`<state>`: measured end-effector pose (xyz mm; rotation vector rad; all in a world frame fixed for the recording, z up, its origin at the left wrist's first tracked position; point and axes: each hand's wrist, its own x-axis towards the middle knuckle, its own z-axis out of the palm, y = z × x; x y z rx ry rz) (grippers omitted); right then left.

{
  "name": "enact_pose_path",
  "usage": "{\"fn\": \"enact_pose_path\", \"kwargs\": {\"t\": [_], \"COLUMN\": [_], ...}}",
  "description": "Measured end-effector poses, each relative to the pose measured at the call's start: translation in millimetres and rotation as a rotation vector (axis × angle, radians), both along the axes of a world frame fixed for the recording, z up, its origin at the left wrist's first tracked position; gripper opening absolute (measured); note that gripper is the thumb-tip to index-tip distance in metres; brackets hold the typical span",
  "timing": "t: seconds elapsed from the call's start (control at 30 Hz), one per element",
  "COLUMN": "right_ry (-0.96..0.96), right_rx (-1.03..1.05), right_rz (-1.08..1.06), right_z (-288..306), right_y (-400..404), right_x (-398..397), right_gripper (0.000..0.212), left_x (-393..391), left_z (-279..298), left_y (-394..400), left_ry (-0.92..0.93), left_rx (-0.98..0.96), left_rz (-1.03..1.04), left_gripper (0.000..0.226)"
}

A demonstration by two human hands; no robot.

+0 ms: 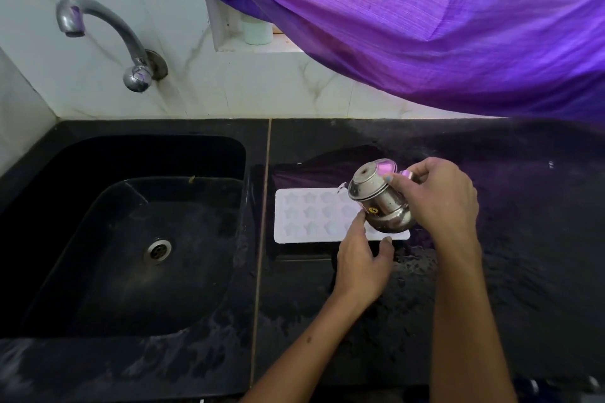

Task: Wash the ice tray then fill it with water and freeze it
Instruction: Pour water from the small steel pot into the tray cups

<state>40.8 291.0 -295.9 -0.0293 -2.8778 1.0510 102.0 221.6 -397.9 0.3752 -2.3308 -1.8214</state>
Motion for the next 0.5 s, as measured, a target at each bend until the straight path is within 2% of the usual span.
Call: {"fn": "enact_pose_path", "kwargs": {"t": [0.23,0.33,0.5], "right_ry": [-0.016,-0.008,0.035], "right_rx": [-0.057,-0.084,-0.113], "right_rz": [0.029,0.054,0.078], "right_z": [1.7,5.0,5.2], "right_y": [5.8,6.1,0.3], "right_x": [2.5,3.6,2.2], "right_gripper": [0.029,0.033,0.026], "left_x": [1.0,-0.1,-2.7], "left_z": [1.1,0.8,-0.1], "left_y": [-5.0,-7.1,-10.6], "left_ry": [0.039,0.042,0.067], "left_rx": [0.018,0.029,0.043], "left_rz": [0.022,0.039,0.081], "left_gripper": [0.050,0.057,0.064]}}
